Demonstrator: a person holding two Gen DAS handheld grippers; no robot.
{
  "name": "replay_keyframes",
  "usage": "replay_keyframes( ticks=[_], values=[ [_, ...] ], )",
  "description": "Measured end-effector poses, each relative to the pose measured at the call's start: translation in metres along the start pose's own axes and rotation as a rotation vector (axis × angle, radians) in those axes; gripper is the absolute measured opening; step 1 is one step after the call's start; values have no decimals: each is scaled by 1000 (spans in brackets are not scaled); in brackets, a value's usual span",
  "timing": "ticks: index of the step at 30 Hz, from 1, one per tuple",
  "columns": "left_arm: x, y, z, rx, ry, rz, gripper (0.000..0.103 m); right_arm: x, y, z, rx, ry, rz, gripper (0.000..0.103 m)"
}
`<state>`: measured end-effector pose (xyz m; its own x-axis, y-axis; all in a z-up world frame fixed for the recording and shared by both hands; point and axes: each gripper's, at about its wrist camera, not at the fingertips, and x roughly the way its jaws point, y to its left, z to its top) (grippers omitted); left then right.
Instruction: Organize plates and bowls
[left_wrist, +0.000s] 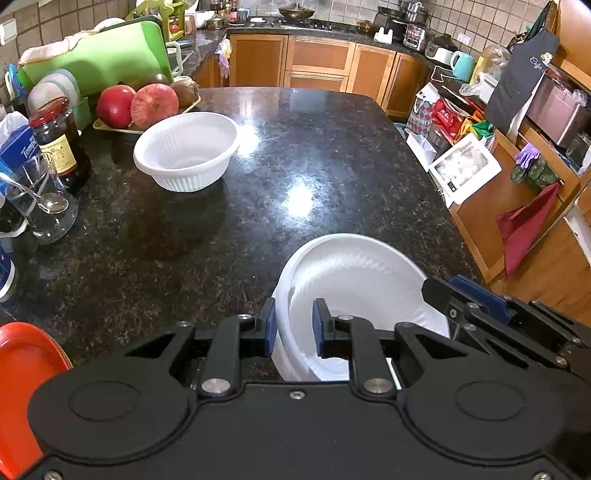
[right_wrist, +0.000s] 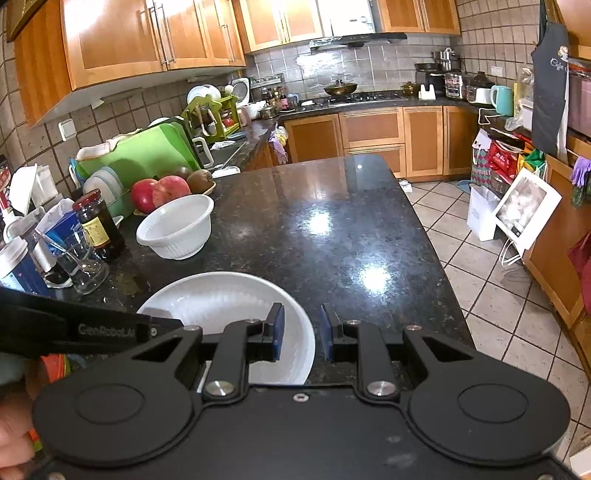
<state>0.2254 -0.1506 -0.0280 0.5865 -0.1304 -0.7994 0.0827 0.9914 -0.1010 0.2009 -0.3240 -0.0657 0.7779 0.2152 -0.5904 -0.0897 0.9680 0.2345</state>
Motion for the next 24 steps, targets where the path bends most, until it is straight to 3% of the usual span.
replay_keyframes(
  ticks=[24],
  values=[
    [-15,20,-1,-23,-33,30,26,-9,15,1,-6,-46,14,23]
  ],
)
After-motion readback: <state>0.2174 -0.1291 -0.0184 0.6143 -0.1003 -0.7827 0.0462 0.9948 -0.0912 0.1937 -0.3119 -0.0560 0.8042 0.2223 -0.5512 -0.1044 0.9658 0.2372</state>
